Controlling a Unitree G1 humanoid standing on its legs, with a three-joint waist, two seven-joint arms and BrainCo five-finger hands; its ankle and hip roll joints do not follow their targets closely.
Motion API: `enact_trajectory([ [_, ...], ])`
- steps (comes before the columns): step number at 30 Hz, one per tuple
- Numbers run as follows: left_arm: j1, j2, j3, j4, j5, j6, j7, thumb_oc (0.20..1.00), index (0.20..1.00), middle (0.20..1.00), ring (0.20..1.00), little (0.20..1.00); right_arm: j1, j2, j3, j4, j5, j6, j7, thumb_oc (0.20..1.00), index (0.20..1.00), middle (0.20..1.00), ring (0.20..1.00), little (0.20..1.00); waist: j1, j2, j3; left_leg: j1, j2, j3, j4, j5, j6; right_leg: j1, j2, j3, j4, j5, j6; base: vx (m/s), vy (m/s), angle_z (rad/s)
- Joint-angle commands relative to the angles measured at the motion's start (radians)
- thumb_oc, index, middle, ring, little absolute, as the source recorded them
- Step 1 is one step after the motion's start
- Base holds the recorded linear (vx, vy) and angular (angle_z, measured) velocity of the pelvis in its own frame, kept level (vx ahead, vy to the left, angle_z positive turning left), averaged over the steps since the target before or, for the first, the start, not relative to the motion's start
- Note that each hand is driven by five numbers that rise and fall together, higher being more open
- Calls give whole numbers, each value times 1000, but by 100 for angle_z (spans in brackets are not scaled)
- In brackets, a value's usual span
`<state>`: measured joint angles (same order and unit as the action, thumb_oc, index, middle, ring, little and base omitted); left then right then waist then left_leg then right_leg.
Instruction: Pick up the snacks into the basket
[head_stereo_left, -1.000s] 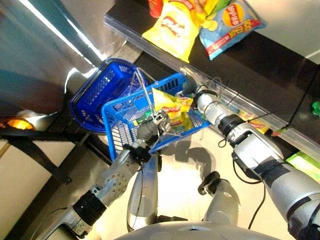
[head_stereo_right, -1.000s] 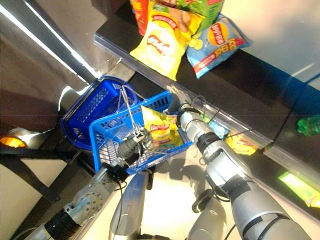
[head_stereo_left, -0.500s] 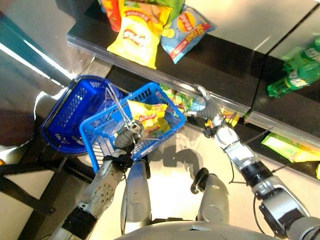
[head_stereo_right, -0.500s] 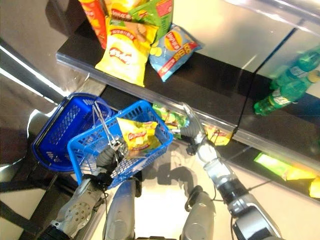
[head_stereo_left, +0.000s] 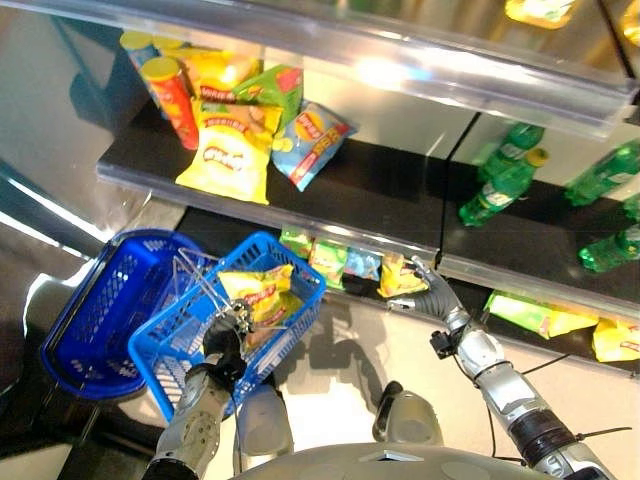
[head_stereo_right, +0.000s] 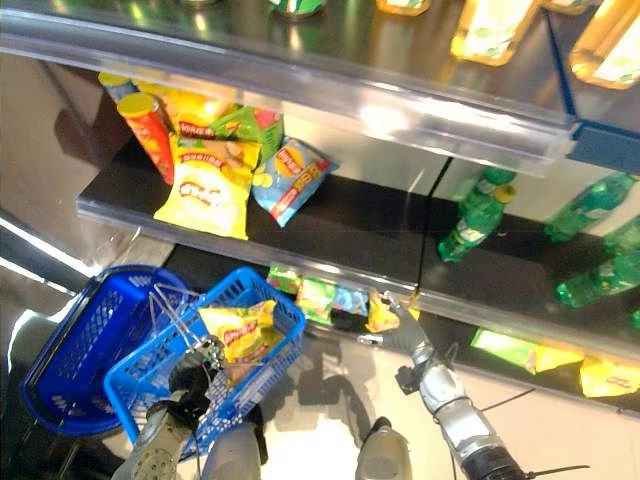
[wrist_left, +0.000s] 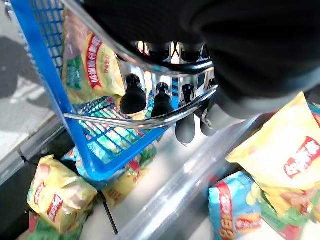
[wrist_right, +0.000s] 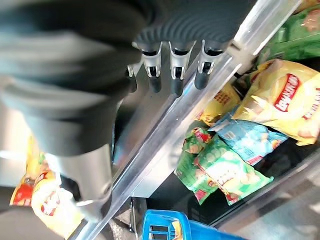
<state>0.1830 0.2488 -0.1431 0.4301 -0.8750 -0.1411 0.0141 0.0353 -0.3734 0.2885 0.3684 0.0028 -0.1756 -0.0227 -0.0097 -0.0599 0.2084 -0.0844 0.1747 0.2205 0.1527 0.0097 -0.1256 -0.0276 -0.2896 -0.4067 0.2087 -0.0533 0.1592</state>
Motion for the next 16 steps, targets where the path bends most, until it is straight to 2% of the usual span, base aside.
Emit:
enact_trajectory([
  [1, -63, 4, 27, -100, 102, -107, -71, 200, 200, 200, 200, 200, -48, 11, 12, 44, 56, -45, 26, 1000, 1000, 1000, 1000, 1000, -1, 16, -41, 59, -7, 12, -96, 47, 30, 16, -29, 14, -67, 153, 69, 42, 17, -23],
  [5, -67, -21, 37, -20, 137, -107, -73, 200, 200, 200, 200, 200, -32, 42, 27, 164, 74, -30, 41, 1000, 1000, 1000, 1000, 1000, -4, 15, -72, 99, -13, 36, -156, 68, 25, 45, -6, 26, -138, 180, 72, 29, 8, -24],
  [9, -73, -59, 41, 85, 173, -101, -66, 200, 200, 200, 200, 200, -18, 116, 13, 356, 158, 2, 43, 1000, 1000, 1000, 1000, 1000, -12, 16, -122, 133, -22, 59, -237, 91, 18, 64, 25, 53, -243, 199, 69, 25, 10, -26],
  [11, -75, -87, 39, 156, 190, -99, -56, 200, 200, 200, 200, 200, -21, 160, 4, 467, 187, 10, 26, 1000, 1000, 1000, 1000, 1000, -22, 10, -147, 147, -20, 73, -240, 74, 15, 82, 34, 65, -278, 199, 68, 47, -14, -32],
  [16, -102, -106, 26, 229, 179, -99, -42, 200, 200, 200, 200, 200, -47, 197, -27, 573, 256, 8, -5, 1000, 1000, 1000, 1000, 1000, -27, 11, -145, 153, -14, 74, -240, 82, 14, 89, 47, 84, -282, 200, 60, -12, -20, -13],
])
